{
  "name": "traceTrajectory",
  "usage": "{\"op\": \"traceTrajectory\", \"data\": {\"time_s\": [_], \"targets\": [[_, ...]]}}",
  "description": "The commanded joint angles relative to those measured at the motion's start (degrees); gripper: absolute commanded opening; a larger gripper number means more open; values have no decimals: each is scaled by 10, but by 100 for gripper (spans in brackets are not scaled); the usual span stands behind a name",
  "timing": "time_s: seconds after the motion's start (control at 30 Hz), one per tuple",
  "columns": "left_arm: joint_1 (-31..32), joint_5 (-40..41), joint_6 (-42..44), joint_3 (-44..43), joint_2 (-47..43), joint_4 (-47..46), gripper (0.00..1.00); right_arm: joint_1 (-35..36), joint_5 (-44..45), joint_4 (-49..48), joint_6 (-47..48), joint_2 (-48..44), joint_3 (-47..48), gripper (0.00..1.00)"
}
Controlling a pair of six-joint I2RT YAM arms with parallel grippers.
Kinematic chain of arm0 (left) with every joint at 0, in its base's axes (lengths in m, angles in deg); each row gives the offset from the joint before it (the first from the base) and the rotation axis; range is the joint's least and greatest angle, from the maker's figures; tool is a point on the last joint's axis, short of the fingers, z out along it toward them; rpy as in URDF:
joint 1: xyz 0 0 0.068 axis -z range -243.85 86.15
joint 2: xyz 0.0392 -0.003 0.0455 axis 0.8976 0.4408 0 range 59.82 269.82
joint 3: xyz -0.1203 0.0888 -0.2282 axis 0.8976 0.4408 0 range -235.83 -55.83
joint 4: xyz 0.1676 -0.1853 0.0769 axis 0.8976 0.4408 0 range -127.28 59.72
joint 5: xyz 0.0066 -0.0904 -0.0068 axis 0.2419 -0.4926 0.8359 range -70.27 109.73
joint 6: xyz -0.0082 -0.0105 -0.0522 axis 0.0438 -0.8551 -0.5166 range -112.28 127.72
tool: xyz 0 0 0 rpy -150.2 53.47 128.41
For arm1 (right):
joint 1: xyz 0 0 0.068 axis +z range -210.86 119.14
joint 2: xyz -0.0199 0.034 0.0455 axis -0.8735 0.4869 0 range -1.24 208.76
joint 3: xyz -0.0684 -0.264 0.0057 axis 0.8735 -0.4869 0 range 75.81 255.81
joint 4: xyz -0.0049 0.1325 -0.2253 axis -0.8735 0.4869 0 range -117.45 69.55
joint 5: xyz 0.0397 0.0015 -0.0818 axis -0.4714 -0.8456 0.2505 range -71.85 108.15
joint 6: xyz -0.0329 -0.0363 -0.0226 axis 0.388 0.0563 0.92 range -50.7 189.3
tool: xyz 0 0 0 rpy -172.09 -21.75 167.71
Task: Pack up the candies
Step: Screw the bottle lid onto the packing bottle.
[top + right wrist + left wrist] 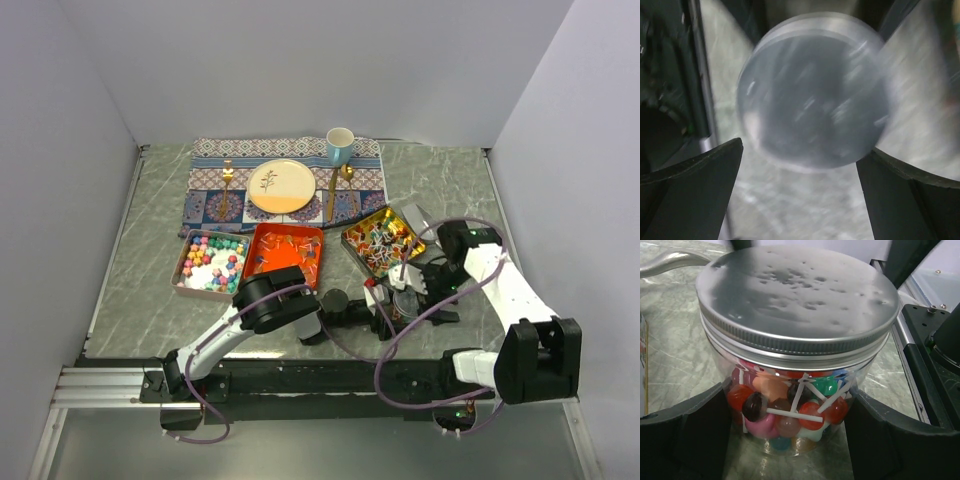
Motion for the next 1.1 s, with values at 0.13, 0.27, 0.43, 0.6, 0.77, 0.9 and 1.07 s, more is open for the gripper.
{"op": "traceTrajectory", "data": {"time_s": [0.13, 0.27, 0.43, 0.6, 0.77, 0.9, 1.07], "targets": [[-23, 30, -112, 55, 140, 139, 1, -114, 112, 115, 51, -75, -26, 100], [-20, 20, -106, 57, 138, 142, 1, -164, 42, 115, 76, -79, 57, 100], [-13, 13, -99, 53, 139, 142, 1, -158, -67, 115, 206, -97, 98, 100], [-7, 14, -94, 55, 137, 147, 1, -69, -82, 115, 242, -77, 80, 100], [-1, 14, -90, 52, 139, 153, 1, -14, -89, 115, 238, -45, 88, 100], [-1, 16, -89, 54, 138, 157, 1, 30, -68, 116, 214, -29, 91, 100], [-2, 12, -88, 51, 140, 162, 1, 47, -44, 117, 224, -35, 73, 100]]}}
